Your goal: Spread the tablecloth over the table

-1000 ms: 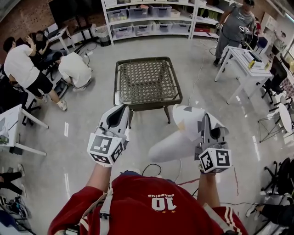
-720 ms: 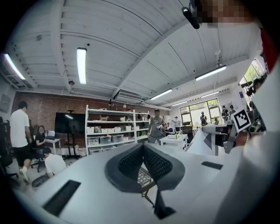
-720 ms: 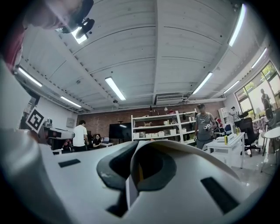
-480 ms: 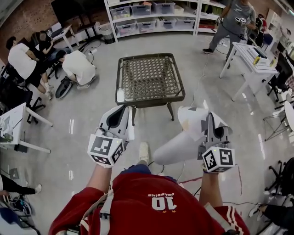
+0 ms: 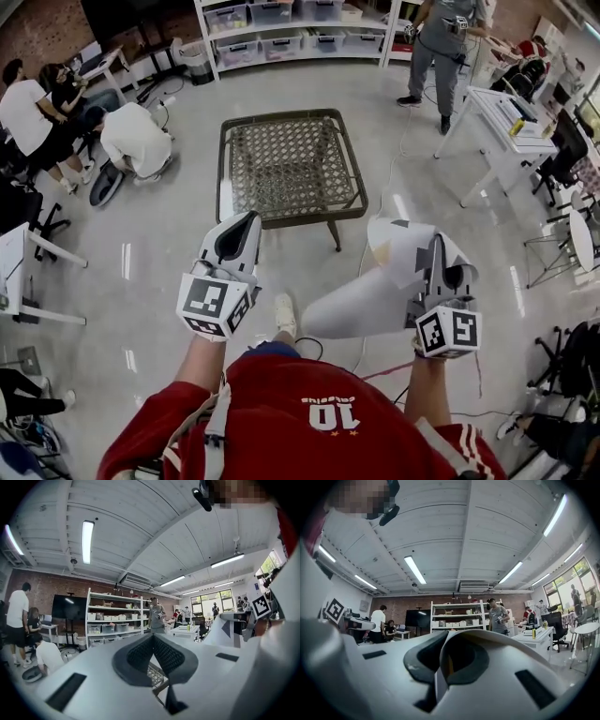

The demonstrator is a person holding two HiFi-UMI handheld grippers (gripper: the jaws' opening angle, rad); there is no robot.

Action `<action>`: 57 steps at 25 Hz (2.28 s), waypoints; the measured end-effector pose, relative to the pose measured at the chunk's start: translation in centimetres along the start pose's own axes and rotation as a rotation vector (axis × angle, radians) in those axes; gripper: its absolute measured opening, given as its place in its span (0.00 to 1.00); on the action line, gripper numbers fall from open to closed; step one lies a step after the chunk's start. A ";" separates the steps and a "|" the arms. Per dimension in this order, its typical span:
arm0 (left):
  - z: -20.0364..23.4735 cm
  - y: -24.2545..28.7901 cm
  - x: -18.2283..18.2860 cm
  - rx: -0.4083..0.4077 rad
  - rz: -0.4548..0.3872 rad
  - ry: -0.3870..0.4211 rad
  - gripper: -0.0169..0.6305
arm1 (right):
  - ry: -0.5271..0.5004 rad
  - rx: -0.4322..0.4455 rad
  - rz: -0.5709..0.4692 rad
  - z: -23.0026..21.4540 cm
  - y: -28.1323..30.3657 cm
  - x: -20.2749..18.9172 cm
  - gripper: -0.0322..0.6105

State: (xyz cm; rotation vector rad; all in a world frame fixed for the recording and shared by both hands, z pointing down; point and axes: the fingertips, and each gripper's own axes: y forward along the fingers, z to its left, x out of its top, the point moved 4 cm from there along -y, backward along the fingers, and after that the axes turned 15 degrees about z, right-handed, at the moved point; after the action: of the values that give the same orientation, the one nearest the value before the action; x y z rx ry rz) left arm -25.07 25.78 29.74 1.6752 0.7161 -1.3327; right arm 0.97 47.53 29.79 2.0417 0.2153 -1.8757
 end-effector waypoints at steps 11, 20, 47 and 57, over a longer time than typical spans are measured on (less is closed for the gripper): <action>9.3 11.1 3.0 -0.033 -0.010 -0.007 0.04 | -0.007 -0.066 -0.002 -1.3 12.7 3.0 0.07; 17.1 17.5 7.7 -0.072 -0.017 -0.007 0.04 | -0.001 -0.098 0.019 -0.6 21.5 7.2 0.07; 16.5 29.6 5.8 -0.240 -0.001 0.034 0.04 | 0.026 -0.263 0.032 -6.0 26.0 3.5 0.07; 10.8 37.5 9.6 -0.295 0.005 0.066 0.04 | 0.026 -0.333 0.033 -15.6 27.0 5.1 0.07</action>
State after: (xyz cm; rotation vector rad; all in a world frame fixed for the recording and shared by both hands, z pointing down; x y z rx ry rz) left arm 3.92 -2.02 29.83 1.4869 0.9005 -1.1110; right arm 25.46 27.59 29.84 1.8313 0.4643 -1.6649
